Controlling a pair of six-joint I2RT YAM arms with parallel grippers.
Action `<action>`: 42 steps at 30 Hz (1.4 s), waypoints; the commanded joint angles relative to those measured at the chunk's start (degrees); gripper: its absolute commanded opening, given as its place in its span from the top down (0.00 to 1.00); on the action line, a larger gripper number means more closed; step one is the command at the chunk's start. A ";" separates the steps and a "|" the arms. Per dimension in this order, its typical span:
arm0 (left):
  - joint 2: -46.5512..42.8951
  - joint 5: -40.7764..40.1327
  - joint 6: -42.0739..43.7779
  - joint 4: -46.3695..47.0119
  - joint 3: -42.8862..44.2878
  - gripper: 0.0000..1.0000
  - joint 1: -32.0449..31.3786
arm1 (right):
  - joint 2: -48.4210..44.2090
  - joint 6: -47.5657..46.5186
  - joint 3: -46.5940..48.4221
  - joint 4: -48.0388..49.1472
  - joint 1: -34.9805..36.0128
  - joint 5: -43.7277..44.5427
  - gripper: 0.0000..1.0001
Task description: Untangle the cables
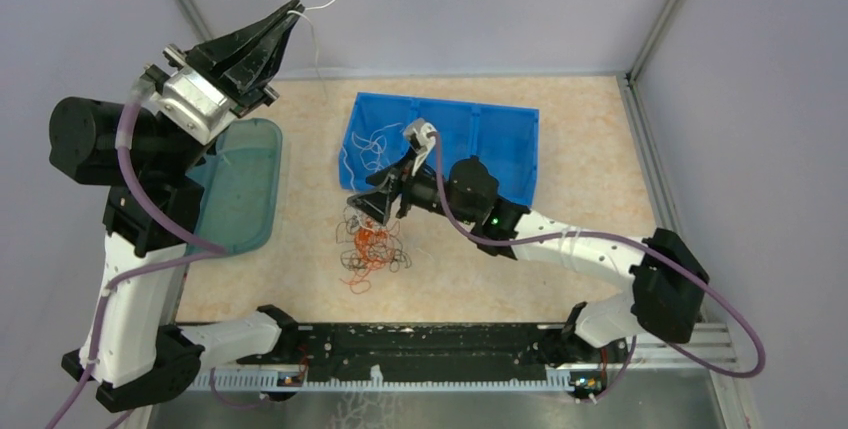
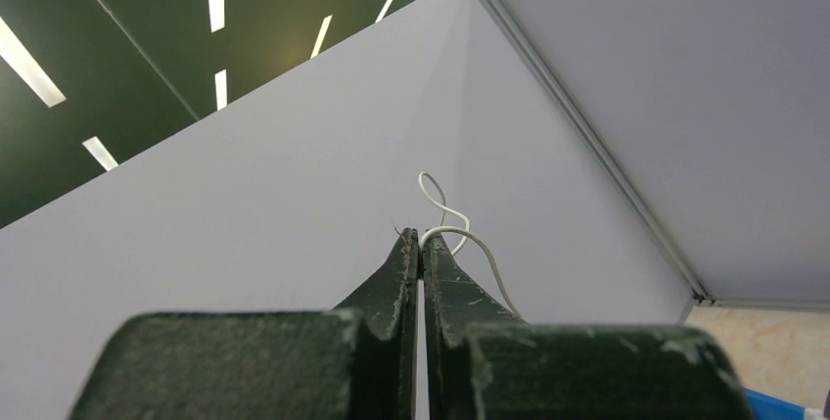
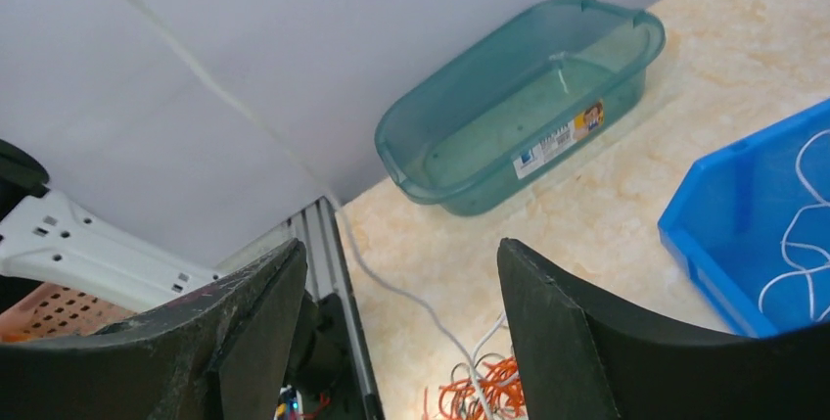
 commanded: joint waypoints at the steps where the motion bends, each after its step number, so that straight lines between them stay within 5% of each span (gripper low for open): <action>1: -0.12 1.35 -1.51 0.44 0.64 0.95 -0.28 | 3.72 -0.72 4.23 3.77 0.62 -3.26 0.30; 10: 1.06 1.93 -2.14 0.89 2.53 0.95 -0.28 | 10.61 2.72 3.06 7.48 1.60 -4.40 0.58; 17: 3.32 2.50 -1.92 2.20 6.64 0.95 -0.28 | 15.06 6.91 -5.58 14.44 3.21 -1.99 0.64; 33: 8.53 -2.60 9.59 12.95 17.33 0.97 -0.26 | 27.53 12.98 -14.44 21.77 3.66 2.39 0.69; 42: 3.54 -5.18 15.63 10.05 1.09 0.96 -0.23 | 13.01 8.36 -15.37 13.07 3.45 7.46 0.52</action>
